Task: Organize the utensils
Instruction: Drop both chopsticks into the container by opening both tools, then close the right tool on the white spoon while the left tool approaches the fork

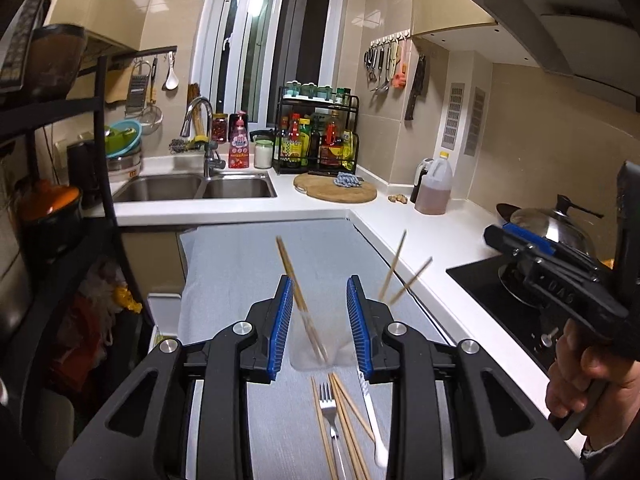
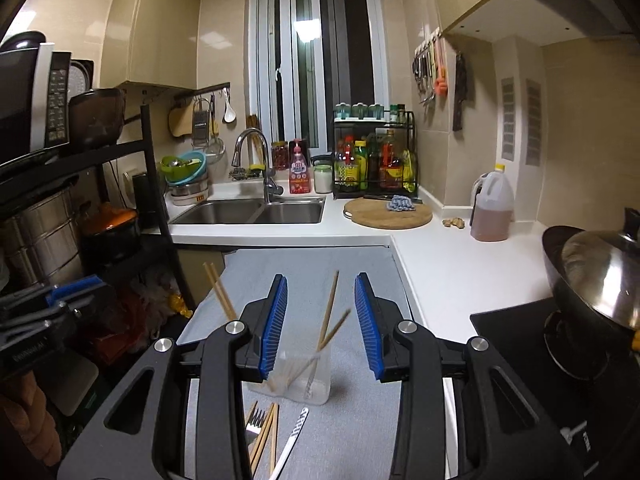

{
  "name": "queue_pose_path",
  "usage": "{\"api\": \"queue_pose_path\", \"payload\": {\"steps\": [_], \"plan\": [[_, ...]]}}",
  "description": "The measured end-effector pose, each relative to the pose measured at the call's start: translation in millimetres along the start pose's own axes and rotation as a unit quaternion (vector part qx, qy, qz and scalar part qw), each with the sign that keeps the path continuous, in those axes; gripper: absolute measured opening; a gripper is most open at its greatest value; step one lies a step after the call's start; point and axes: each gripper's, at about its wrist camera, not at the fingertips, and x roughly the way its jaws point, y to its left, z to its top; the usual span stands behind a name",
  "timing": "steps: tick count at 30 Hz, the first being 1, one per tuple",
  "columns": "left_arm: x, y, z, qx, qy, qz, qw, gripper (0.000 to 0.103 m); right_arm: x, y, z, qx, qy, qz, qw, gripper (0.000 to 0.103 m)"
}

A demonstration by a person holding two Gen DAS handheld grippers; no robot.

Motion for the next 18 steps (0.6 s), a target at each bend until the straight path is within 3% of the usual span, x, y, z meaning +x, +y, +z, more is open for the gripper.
{"api": "queue_pose_path", "payload": {"steps": [3, 5, 12, 15, 18], "plan": [[-6.0, 1.7, -33.2, 0.0, 0.006, 0.001, 1.0, 0.028, -14.1, 5.3, -30.0, 0.008, 0.008, 0.011, 1.0, 0.011], [-7.1, 3.5, -61.1, 0.0, 0.013, 0.006, 0.9999, 0.028, -19.3, 10.8, -51.5, 0.007, 0.015, 0.012, 1.0, 0.006], [0.1, 21.2, -135.8, -0.038, 0.041, 0.018, 0.9983, 0.027, 2.8, 32.1, -153.6, 0.027, 0.105, 0.037, 0.993, 0.005], [7.8, 27.1, -156.9, -0.045, 0.059, 0.036, 0.9966, 0.027, 20.2, 39.2, -190.8, 0.027, 0.152, 0.039, 0.987, 0.008], [14.6, 27.0, -163.3, -0.043, 0.07, 0.03, 0.9962, 0.027, 37.3, 41.1, -220.1, 0.035, 0.191, 0.045, 0.98, 0.011]]}}
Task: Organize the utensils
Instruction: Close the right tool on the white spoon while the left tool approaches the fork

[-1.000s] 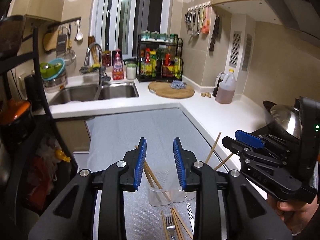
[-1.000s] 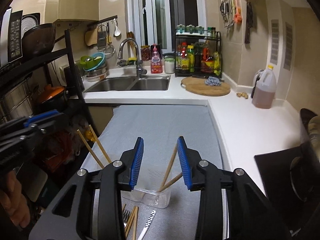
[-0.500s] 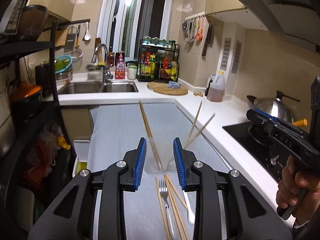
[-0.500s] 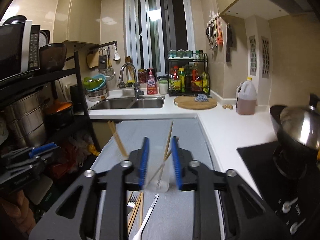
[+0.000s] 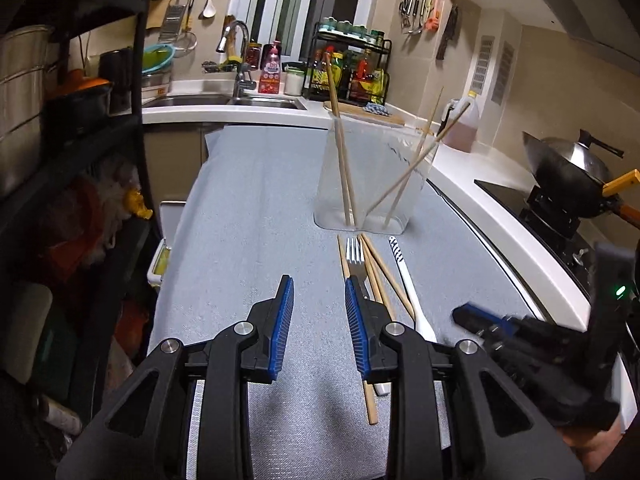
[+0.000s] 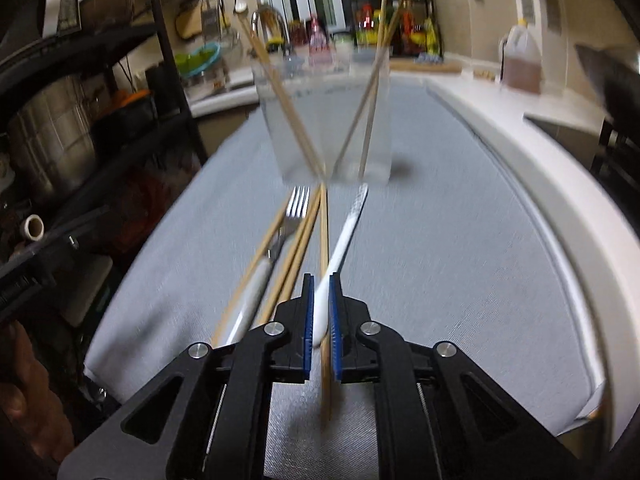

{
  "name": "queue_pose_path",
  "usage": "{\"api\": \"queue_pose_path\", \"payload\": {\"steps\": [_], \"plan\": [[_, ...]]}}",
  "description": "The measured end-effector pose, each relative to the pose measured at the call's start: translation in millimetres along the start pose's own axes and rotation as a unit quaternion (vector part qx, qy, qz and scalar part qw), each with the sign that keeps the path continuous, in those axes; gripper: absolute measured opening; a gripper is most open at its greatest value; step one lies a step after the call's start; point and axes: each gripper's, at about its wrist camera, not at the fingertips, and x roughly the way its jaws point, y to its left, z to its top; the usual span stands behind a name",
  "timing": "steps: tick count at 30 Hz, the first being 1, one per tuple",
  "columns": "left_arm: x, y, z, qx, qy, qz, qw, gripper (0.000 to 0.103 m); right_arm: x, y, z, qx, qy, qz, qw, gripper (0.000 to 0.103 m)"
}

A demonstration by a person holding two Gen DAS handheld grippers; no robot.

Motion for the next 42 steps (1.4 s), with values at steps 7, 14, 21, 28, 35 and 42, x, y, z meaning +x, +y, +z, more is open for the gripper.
{"api": "queue_pose_path", "payload": {"steps": [7, 14, 21, 28, 35, 42], "plan": [[6.4, 6.6, -7.9, -0.009, 0.014, -0.006, 0.9998, 0.027, 24.6, 3.9, -16.3, 0.016, 0.019, 0.001, 1.0, 0.027], [6.3, 3.2, -12.4, -0.009, 0.015, -0.008, 0.9998, 0.027, 30.3, 10.6, -22.5, -0.005, 0.027, -0.006, 1.0, 0.021], [8.1, 1.3, -15.6, -0.003, 0.02, -0.007, 0.9998, 0.027, 12.4, 0.8, -17.6, -0.001, 0.009, -0.003, 1.0, 0.02], [20.4, -1.2, -25.3, -0.008, 0.047, -0.017, 0.9987, 0.027, -3.1, -22.9, -20.8, -0.038, 0.012, -0.019, 0.999, 0.02], [33.4, -14.2, -37.1, 0.002, 0.075, -0.024, 0.9969, 0.027, -3.7, -47.2, -33.5, -0.066, 0.03, -0.038, 0.997, 0.019], [38.1, -22.8, -44.2, 0.015, 0.086, -0.024, 0.9959, 0.027, -6.4, -51.2, -36.2, -0.066, 0.022, -0.021, 0.997, 0.019]]}}
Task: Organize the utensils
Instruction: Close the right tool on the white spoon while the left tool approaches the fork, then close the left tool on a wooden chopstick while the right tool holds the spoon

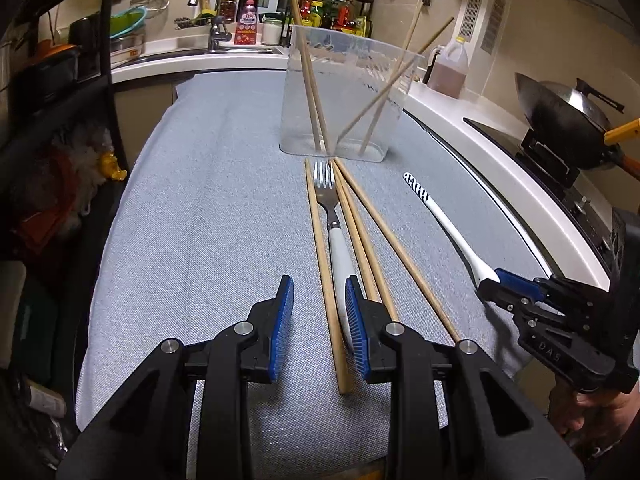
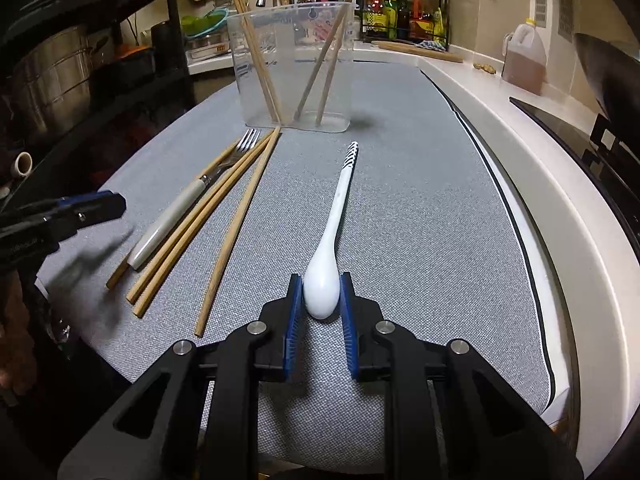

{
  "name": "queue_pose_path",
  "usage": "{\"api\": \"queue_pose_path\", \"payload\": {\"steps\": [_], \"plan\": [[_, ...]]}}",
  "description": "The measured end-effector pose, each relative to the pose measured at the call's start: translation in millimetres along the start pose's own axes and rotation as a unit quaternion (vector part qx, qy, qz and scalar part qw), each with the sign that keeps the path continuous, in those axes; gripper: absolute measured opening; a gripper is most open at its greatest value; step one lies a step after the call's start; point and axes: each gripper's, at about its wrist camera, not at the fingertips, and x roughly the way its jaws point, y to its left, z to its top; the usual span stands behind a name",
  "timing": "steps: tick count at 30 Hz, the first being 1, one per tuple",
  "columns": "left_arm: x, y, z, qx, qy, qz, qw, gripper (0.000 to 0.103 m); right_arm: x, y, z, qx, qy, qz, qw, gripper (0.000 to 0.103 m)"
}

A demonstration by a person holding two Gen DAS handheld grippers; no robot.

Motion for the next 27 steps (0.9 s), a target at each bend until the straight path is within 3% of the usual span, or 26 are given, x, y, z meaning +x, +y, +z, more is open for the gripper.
{"api": "queue_pose_path", "payload": {"steps": [11, 24, 27], "plan": [[1.7, -0.8, -2.7, 0.002, 0.007, 0.002, 1.0, 0.027, -2.7, 9.8, -1.2, -0.004, -0.011, 0.006, 1.0, 0.022], [4.3, -1.9, -16.5, -0.012, 0.021, -0.006, 0.9997, 0.026, 1.0, 19.5, -1.1, 0.013, -0.016, 0.026, 0.999, 0.01], [5.0, -7.0, -20.5, -0.005, 0.021, 0.001, 0.9998, 0.018, 0.8, 18.2, -1.1, 0.02, -0.017, 0.03, 0.999, 0.009]]}}
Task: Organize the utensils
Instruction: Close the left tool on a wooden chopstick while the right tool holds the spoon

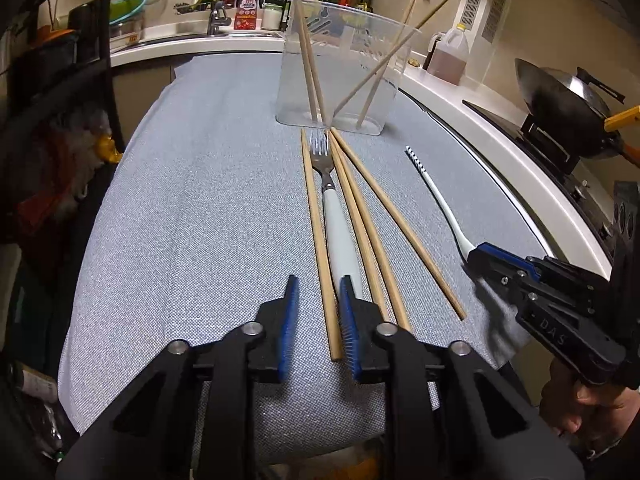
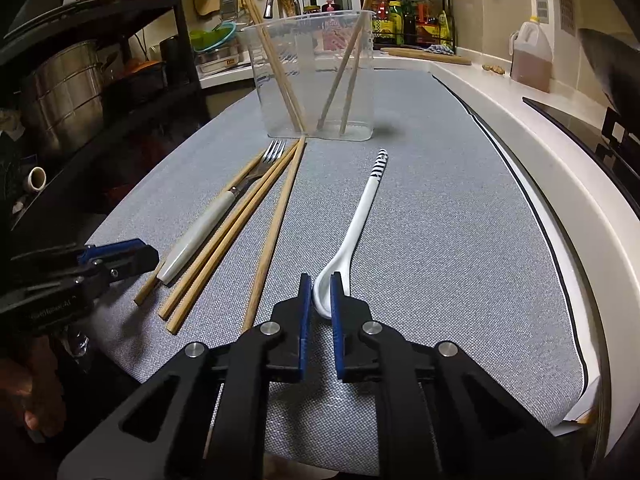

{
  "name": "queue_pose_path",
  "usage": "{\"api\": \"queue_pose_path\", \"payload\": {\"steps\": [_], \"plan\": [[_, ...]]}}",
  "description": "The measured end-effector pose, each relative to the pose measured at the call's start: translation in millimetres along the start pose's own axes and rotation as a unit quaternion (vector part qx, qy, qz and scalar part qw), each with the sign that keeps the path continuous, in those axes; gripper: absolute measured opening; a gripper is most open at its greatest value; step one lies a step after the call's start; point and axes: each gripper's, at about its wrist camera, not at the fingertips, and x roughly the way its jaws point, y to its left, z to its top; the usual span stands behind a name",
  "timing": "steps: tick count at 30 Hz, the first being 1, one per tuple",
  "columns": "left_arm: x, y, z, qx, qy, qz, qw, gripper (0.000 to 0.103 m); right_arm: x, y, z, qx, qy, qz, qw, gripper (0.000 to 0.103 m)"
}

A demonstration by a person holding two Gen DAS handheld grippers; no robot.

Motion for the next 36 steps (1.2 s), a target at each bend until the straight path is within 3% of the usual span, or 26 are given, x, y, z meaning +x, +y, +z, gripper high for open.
{"api": "queue_pose_path", "payload": {"steps": [2, 10, 17, 19, 24, 36], "plan": [[1.5, -2.0, -2.5, 0.001, 0.003, 0.008, 1.0, 0.012, -0.6, -1.3, 0.1, 0.005, 0.0, 0.002, 1.0, 0.008], [3.0, -8.6, -6.8, 0.013, 0.005, 0.006, 0.9999, 0.012, -1.4, -7.0, -3.3, 0.019, 0.006, 0.005, 1.0, 0.013], [3.7, -18.1, -9.9, 0.043, -0.001, 0.035, 0.9985, 0.012, -2.0, -9.3, -6.2, 0.026, 0.001, 0.004, 1.0, 0.011], [2.9, -18.6, -10.5, 0.046, -0.003, 0.043, 0.998, 0.008, -2.0, -10.0, -7.3, 0.029, -0.003, 0.004, 1.0, 0.011], [-2.3, -11.6, -13.7, 0.029, -0.011, 0.062, 0.9976, 0.007, -4.0, -9.6, -8.0, 0.03, -0.002, 0.014, 0.999, 0.009], [2.1, -16.7, -11.7, 0.033, -0.014, 0.066, 0.9972, 0.007, -2.7, -9.8, -9.7, 0.03, -0.002, 0.021, 0.999, 0.01]]}}
